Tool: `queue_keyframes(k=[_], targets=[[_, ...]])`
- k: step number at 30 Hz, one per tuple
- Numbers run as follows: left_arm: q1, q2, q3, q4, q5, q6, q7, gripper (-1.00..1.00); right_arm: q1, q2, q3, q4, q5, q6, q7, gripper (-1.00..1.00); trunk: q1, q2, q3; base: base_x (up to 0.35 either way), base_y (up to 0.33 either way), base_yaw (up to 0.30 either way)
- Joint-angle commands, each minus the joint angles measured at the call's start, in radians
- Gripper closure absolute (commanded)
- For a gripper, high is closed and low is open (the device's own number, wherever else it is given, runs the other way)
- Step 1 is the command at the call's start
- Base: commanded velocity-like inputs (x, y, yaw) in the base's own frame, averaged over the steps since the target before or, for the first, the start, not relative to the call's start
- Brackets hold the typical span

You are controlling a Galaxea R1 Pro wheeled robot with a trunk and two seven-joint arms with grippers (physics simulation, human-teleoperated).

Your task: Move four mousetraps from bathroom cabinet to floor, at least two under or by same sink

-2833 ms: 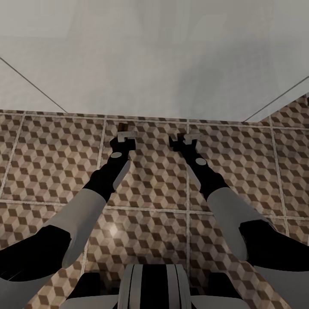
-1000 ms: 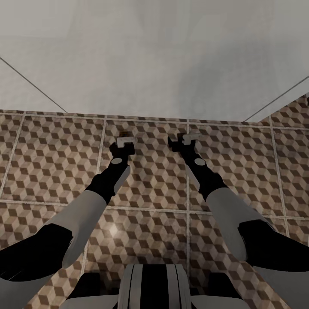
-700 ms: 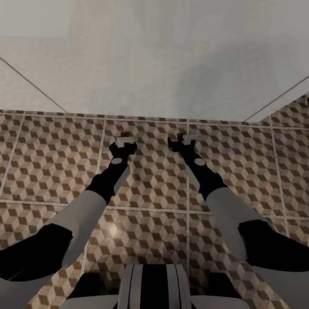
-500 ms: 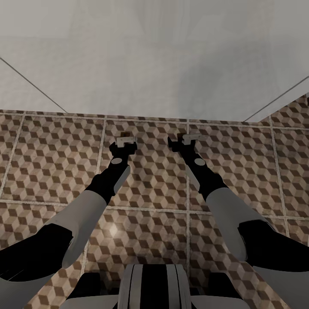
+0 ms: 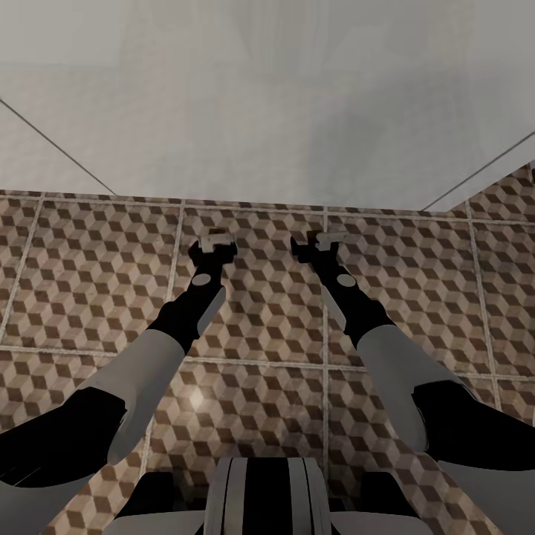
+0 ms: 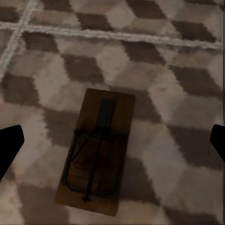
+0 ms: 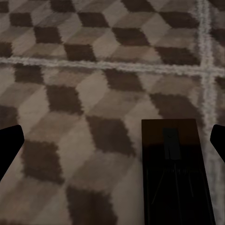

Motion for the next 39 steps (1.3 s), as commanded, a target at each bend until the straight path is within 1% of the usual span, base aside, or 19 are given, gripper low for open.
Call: queue_keyframes(k=[1,4,8,12,39], targets=[[-0.001,0.000,-0.007,0.001,0.010,-0.015,0.007,-1.00,0.000,0.000,0.000,0.001,-0.003,-0.004,0.003,-1.00,0.000,0.000,0.000,0.000,0.000,0.000],[-0.001,-0.001,-0.008,0.003,0.010,-0.037,0.007,-1.00,0.000,0.000,0.000,0.001,-0.003,-0.004,0.003,-1.00,0.000,0.000,0.000,0.000,0.000,0.000],[-0.001,-0.002,-0.009,0.002,0.009,-0.047,0.007,-1.00,0.000,0.000,0.000,0.001,-0.003,-0.004,0.003,-1.00,0.000,0.000,0.000,-0.018,0.000,0.000],[-0.001,-0.002,-0.010,-0.001,0.008,-0.056,0.007,-1.00,0.000,-0.001,0.000,0.001,-0.003,-0.003,0.003,-1.00,0.000,0.000,0.000,-0.178,0.023,0.000],[-0.001,-0.001,-0.011,-0.010,0.008,-0.066,0.007,-1.00,0.000,-0.004,0.000,0.001,-0.003,-0.002,0.003,-1.00,0.000,0.000,0.000,-0.309,0.095,0.000]])
